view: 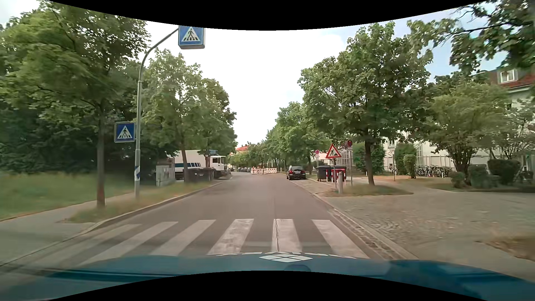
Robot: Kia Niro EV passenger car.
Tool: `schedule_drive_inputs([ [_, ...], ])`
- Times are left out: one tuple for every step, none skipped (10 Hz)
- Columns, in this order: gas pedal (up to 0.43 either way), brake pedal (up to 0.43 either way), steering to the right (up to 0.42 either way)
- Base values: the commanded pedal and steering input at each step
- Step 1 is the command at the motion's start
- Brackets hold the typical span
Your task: Follow the waypoints while adhering to traffic rules and regulations
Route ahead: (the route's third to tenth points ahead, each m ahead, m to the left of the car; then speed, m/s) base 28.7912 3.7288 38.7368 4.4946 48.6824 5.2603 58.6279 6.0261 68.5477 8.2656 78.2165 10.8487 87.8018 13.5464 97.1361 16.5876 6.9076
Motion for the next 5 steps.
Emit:
schedule_drive_inputs([
  [0.157,0.0,-0.011],
  [0.157,0.0,-0.011],
  [0.157,0.0,-0.011],
  [0.157,0.0,-0.011],
  [0.15,0.0,-0.01],
])
